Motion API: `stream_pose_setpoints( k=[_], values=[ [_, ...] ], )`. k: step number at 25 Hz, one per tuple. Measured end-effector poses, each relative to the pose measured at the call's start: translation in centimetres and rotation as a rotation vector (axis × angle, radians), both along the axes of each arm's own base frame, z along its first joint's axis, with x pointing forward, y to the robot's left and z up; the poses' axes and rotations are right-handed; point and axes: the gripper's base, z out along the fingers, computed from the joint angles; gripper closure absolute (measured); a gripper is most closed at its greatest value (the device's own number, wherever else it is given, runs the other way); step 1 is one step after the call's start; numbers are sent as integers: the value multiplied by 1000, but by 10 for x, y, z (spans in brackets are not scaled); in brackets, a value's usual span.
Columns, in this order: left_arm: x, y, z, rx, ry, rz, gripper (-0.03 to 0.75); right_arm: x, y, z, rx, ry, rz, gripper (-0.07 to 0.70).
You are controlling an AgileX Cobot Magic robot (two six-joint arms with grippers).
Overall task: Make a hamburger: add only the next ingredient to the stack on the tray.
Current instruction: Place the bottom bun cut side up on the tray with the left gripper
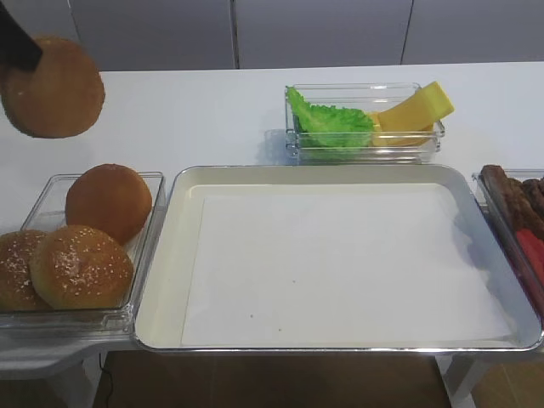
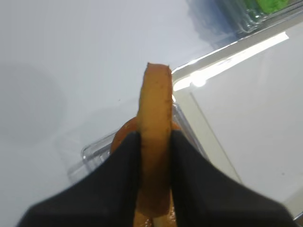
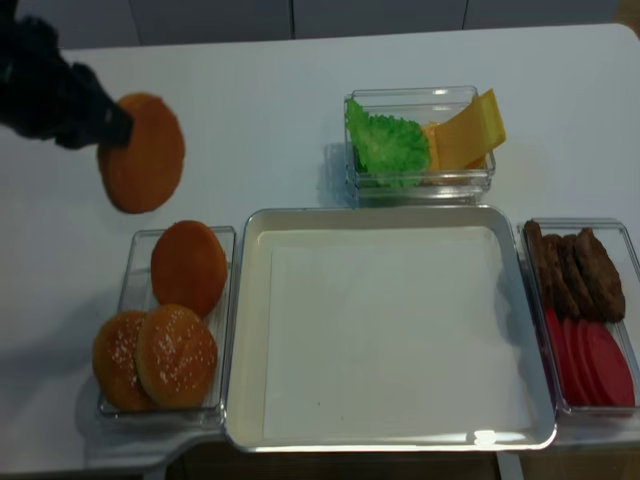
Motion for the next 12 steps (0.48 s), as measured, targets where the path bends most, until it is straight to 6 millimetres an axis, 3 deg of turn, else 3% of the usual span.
stream_pose_setpoints(
  k=[7, 12],
  values=[
    [-13, -57, 3, 65, -37, -150, 576, 0, 0, 0, 0, 0, 0, 59],
    [-27, -114, 2, 123, -113, -251, 576, 0, 0, 0, 0, 0, 0, 59]
  ],
)
